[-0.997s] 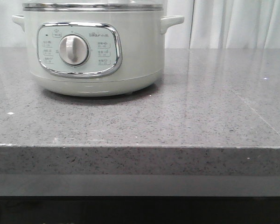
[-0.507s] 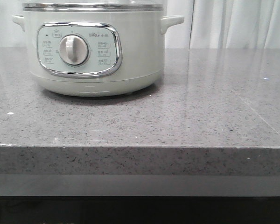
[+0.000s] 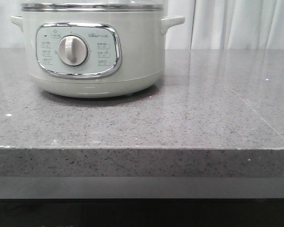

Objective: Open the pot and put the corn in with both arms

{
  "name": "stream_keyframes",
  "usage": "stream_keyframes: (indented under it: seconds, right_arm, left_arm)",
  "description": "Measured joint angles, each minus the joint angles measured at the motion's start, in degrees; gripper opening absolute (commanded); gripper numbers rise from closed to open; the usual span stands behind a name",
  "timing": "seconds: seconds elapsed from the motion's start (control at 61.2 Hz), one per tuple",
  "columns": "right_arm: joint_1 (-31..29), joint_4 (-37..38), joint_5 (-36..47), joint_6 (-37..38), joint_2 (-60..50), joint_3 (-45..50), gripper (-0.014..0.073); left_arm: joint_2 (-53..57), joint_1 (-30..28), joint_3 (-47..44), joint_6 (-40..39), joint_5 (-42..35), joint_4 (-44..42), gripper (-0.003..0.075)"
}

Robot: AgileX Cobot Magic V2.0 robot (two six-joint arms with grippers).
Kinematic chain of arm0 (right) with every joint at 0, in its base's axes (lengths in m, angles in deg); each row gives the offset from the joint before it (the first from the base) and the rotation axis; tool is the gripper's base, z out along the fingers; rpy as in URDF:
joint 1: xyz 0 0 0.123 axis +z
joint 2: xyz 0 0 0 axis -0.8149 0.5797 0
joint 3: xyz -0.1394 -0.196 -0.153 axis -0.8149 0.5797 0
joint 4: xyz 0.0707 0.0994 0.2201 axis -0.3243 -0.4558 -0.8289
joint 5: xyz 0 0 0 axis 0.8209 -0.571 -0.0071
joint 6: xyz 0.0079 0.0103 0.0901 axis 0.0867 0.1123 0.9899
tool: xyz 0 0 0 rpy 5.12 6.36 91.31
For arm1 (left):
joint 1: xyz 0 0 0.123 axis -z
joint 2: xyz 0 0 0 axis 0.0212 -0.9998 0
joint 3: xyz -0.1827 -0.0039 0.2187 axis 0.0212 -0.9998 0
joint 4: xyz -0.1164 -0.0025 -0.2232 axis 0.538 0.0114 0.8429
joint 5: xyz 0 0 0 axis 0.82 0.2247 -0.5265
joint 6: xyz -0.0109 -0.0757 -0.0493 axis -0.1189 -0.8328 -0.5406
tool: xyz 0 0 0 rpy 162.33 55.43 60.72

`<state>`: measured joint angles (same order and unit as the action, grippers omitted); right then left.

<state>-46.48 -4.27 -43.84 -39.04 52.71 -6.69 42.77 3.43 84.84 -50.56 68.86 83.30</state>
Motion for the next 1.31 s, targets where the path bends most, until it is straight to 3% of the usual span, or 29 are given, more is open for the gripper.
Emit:
stream_keyframes:
  seconds: [0.278, 0.491, 1.308]
  right_arm:
    - [-8.49, 0.00, 6.12, 0.00, -8.71, 13.47, -0.0116]
    - [-9.90, 0.00, 6.28, 0.00, -12.92, 18.57, -0.0116]
    - [-9.90, 0.00, 6.28, 0.00, -13.02, 19.04, -0.0116]
  left_arm:
    - [0.00, 0.00, 0.00, 0.00, 0.00, 0.00, -0.0020]
    - [0.00, 0.00, 0.00, 0.00, 0.00, 0.00, -0.0020]
    - [0.00, 0.00, 0.00, 0.00, 0.00, 0.00, -0.0020]
